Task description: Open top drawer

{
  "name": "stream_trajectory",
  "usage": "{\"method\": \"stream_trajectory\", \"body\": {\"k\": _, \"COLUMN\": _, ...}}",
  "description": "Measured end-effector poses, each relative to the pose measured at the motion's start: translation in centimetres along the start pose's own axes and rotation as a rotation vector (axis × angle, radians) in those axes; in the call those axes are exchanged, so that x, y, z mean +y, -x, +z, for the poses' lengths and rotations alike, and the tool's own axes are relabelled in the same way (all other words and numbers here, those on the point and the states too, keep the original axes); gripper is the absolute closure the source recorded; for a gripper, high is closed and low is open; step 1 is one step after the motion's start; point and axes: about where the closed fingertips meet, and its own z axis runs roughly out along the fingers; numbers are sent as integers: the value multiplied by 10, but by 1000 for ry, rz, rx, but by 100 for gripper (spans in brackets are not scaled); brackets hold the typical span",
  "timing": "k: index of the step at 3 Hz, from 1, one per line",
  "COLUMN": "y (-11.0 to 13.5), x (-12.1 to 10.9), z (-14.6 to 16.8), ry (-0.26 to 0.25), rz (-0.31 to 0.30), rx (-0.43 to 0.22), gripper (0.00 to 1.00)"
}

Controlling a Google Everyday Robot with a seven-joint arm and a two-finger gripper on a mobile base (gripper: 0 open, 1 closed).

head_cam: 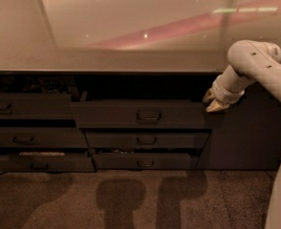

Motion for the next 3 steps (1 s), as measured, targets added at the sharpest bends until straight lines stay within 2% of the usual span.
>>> {"method": "stream_trajectory", "body": {"k": 3, "y": 0, "x": 4, "z": -3, "ry": -1, "rz": -5, "rx": 1, "gripper": 100}}
